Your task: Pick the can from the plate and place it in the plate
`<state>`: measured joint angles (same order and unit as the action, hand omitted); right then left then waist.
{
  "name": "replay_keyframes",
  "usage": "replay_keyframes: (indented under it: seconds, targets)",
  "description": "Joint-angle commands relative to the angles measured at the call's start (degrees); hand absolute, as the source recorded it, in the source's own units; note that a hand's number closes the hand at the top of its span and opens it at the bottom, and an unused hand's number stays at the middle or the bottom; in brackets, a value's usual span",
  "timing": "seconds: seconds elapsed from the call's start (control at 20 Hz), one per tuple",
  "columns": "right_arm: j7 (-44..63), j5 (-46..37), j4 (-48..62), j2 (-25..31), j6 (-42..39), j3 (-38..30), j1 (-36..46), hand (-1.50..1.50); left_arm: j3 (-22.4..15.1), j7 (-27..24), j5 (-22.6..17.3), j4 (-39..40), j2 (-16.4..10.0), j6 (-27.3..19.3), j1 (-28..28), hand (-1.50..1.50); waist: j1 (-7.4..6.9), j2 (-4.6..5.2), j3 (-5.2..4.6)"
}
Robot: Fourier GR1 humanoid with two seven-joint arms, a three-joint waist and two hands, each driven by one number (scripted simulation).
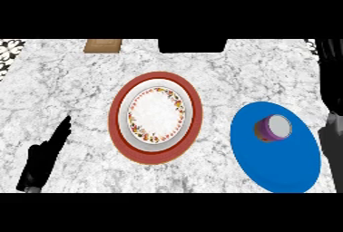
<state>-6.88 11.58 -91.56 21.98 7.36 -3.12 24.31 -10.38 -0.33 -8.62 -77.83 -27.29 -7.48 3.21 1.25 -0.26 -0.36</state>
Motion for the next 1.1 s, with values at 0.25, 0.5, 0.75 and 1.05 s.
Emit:
replay_keyframes:
  seconds: [0.25,0.5,0.75,1.05]
  targets:
    - [6.41,-11.88,10.91,-7.51,5.77,12.68,7.96,1.5,4.06,0.11,-1.58,-11.81,0.66,-0.26,-18.85,0.0,-3.26,0.68,0.31]
    - [19.34,-33.65,19.7,-2.65,21.9,15.46,-1.3,1.5,4.6,2.17,-4.64,-12.56,0.56,1.62,-17.9,0.0,-2.15,0.42,0.23]
    - [5.71,-34.75,17.25,-19.8,41.67,16.2,-7.62,-1.5,5.99,1.92,-4.74,-10.56,-0.15,2.61,-18.35,0.0,-1.28,0.41,0.46]
    - [13.54,-42.46,7.54,-14.32,40.6,15.83,-7.05,-1.5,7.77,5.55,-4.3,-14.88,-0.01,3.09,-17.05,0.0,-0.9,-0.03,0.31]
